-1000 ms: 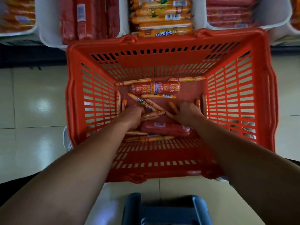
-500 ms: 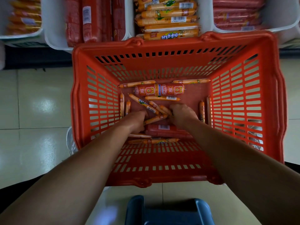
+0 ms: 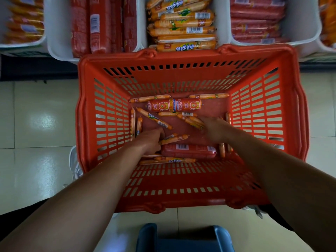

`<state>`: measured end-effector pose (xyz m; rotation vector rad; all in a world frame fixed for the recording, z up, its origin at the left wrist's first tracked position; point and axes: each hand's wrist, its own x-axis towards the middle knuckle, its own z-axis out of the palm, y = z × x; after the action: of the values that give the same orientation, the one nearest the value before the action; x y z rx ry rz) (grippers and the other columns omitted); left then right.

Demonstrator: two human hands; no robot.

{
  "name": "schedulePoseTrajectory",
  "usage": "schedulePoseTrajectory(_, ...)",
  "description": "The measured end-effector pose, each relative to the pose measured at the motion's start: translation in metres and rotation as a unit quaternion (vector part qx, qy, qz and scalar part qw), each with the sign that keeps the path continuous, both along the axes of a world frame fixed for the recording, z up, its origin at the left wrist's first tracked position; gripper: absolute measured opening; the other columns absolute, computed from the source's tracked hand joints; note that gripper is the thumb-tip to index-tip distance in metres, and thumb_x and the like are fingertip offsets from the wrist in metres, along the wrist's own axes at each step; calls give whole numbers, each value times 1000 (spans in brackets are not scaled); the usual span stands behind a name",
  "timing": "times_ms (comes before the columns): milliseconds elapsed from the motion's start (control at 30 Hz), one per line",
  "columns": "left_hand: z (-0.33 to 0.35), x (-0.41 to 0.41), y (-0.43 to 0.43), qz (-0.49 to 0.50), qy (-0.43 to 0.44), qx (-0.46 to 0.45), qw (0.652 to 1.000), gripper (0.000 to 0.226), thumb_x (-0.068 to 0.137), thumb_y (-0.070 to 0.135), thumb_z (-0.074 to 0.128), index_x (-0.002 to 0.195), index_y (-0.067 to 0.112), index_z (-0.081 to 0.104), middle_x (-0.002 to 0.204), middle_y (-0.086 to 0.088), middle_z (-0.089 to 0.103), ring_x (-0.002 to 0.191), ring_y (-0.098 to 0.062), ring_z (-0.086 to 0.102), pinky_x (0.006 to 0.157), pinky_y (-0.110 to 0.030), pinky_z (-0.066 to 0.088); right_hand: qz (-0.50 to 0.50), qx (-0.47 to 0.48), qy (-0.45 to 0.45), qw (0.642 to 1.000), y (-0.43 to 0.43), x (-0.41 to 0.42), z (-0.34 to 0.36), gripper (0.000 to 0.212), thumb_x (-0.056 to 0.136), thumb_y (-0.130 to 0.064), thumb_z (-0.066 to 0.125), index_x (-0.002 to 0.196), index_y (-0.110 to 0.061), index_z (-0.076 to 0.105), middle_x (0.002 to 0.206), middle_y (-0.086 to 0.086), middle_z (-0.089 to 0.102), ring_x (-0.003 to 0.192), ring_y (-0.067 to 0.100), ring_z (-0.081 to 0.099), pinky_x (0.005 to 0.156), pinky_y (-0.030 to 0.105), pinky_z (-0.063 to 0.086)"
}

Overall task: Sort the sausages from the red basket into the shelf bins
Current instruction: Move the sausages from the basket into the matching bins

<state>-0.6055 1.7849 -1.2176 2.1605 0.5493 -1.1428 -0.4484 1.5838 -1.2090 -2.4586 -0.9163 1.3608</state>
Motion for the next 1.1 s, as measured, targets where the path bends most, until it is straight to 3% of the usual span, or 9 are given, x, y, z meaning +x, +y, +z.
schedulePoseTrajectory(100, 0, -2, 1, 18, 1, -3, 1000, 33, 88, 13, 65, 114, 27, 50, 124, -5, 60, 105, -23, 57, 81, -34, 45, -48, -22, 16, 998, -7, 1, -4, 49, 87, -20, 65, 134, -18, 49, 132, 14, 58, 119, 29, 58, 95, 41, 51)
schedulePoseTrajectory(200, 2, -2, -1, 19, 5, -23, 1000, 55, 89, 9, 62, 137, 28, 43, 129, -7, 58, 109, -26, 57, 80, -33, 44, -93, -35, 27, 995, -11, 2, 0, 34, 88, -19, 64, 120, -13, 55, 110, 10, 64, 98, 25, 63, 76, 32, 48)
schedulePoseTrajectory(300, 6, -5, -4, 21, -1, -37, 999, 64, 91, 13, 61, 148, 29, 36, 133, -6, 56, 117, -28, 56, 80, -29, 39, -141, -32, 33, 989, -12, 2, 5, 33, 90, -23, 61, 119, -14, 52, 104, 7, 59, 93, 25, 60, 73, 31, 41)
schedulePoseTrajectory(500, 19, -1, 4, 73, -6, -9, 997, 49, 99, 27, 56, 145, 23, 39, 138, -8, 56, 119, -28, 56, 95, -38, 46, -160, -31, 46, 986, -7, -1, 19, 19, 90, -23, 59, 107, -20, 51, 88, 3, 62, 73, 20, 64, 58, 30, 47)
schedulePoseTrajectory(600, 47, 10, 7, 87, -21, -1, 996, 40, 101, 28, 52, 138, 19, 41, 118, -9, 61, 101, -28, 60, 76, -34, 44, -165, -27, 59, 984, -2, -1, 45, 10, 88, -17, 56, 96, -19, 52, 78, 8, 67, 56, 19, 67, 47, 29, 50)
schedulePoseTrajectory(700, 86, 22, 11, 89, -46, -2, 995, 42, 102, 28, 50, 142, 23, 40, 96, 5, 61, 85, -17, 60, 63, -30, 39, -128, -11, 56, 990, 6, 3, 81, 14, 82, -23, 57, 96, -22, 55, 81, 8, 69, 62, 20, 67, 54, 33, 52)
schedulePoseTrajectory(767, 115, 26, 14, 93, -67, 0, 993, 45, 102, 27, 51, 145, 24, 39, 110, 1, 66, 91, -19, 63, 67, -30, 43, -116, 20, 47, 992, 12, 7, 111, 14, 81, -23, 60, 94, -23, 57, 82, 7, 67, 64, 19, 66, 61, 38, 58)
schedulePoseTrajectory(967, 209, 31, 45, 127, -159, -2, 979, 9, 98, 19, 54, 106, 22, 51, 95, -7, 70, 75, -23, 69, 70, -37, 55, -68, 92, -17, 993, 37, 28, 215, 12, 83, -15, 63, 90, -21, 56, 74, -4, 60, 64, 14, 59, 57, 26, 43)
schedulePoseTrajectory(1100, 266, 38, 73, 141, -209, 22, 967, 15, 99, 13, 55, 90, 24, 49, 86, -2, 69, 64, -18, 65, 57, -25, 51, -29, 107, -78, 991, 67, 55, 252, 20, 89, -19, 58, 109, -22, 53, 97, 2, 61, 89, 24, 62, 65, 29, 39)
